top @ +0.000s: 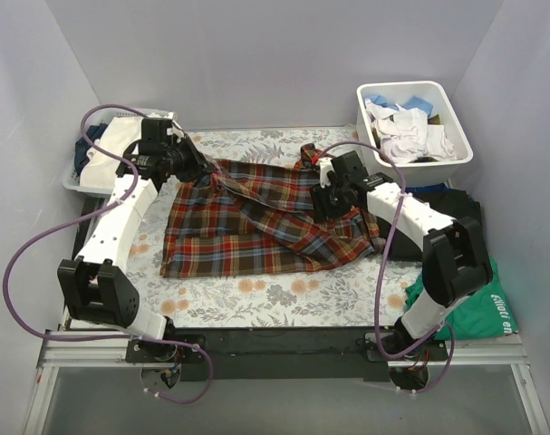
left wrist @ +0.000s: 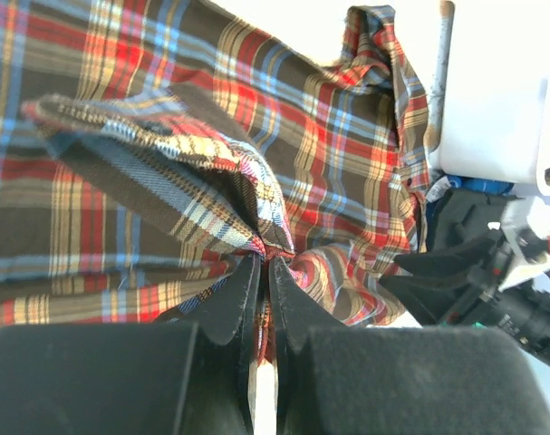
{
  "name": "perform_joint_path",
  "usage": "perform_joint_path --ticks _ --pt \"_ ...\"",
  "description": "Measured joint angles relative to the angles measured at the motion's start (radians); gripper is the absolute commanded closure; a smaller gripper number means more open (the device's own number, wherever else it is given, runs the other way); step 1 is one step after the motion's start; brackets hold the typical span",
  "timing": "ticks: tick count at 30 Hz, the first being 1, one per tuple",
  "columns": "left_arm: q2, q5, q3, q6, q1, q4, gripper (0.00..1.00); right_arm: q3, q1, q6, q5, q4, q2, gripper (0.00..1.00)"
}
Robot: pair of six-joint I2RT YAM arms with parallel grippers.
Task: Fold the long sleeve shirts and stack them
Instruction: Fold the shirt
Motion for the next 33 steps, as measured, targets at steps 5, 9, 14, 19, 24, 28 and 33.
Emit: perform_joint_path --ticks 5,9,14,19,24,28,33 --pt "-0.079 -0.021 -0.074 -0.015 0.0 -0.008 1.0 0.0 0.0 -0.016 -0.064 0.001 0.073 0.48" --pt "-0.14 -0.048 -0.138 -0.025 0.0 -0.027 1.0 0.0 0.0 -0.016 -0.076 0.0 0.138 0.49" --pt "-0.182 -0.091 -0.207 -0.031 0.0 -0.06 1.0 0.004 0.0 -0.016 -0.066 0.0 0.175 0.47" --pt "-0.211 -0.119 -0.311 -0.042 0.0 -0.082 1.0 0.01 0.002 -0.016 -0.064 0.001 0.203 0.46" --pt "-0.211 -0.132 -0.351 -0.042 0.0 -0.102 1.0 0.01 0.014 -0.023 -0.063 0.0 0.22 0.65" --pt "-0.21 -0.138 -0.351 -0.041 0.0 -0.101 1.0 0.01 0.04 -0.027 -0.053 -0.004 0.22 0.87" --pt "-0.21 -0.146 -0.351 -0.039 0.0 -0.101 1.0 0.009 0.059 -0.023 -0.006 -0.012 0.217 0.98"
